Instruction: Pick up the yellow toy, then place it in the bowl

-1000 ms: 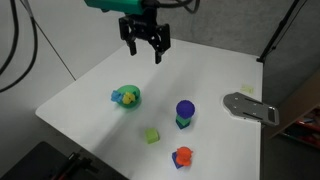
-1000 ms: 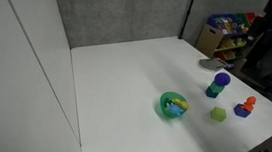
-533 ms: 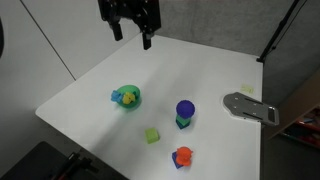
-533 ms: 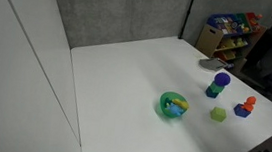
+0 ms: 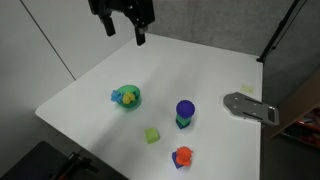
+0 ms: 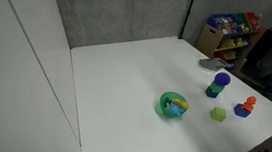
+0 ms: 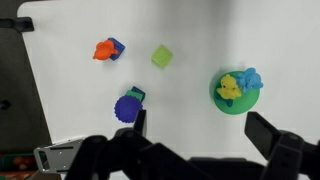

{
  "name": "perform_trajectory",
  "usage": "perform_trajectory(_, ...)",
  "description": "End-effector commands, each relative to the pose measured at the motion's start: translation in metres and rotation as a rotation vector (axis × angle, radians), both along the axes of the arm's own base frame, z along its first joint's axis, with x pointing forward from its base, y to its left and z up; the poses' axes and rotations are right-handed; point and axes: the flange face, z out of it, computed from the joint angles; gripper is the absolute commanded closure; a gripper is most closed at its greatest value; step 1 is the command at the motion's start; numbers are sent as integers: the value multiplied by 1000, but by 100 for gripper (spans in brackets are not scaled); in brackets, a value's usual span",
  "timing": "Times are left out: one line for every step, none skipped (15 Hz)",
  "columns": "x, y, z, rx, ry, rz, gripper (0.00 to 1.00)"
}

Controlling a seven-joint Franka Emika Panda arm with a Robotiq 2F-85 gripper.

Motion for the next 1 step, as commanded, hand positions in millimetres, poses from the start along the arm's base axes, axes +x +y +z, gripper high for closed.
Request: perform_trajectory(0, 0, 0, 0, 2, 0, 0)
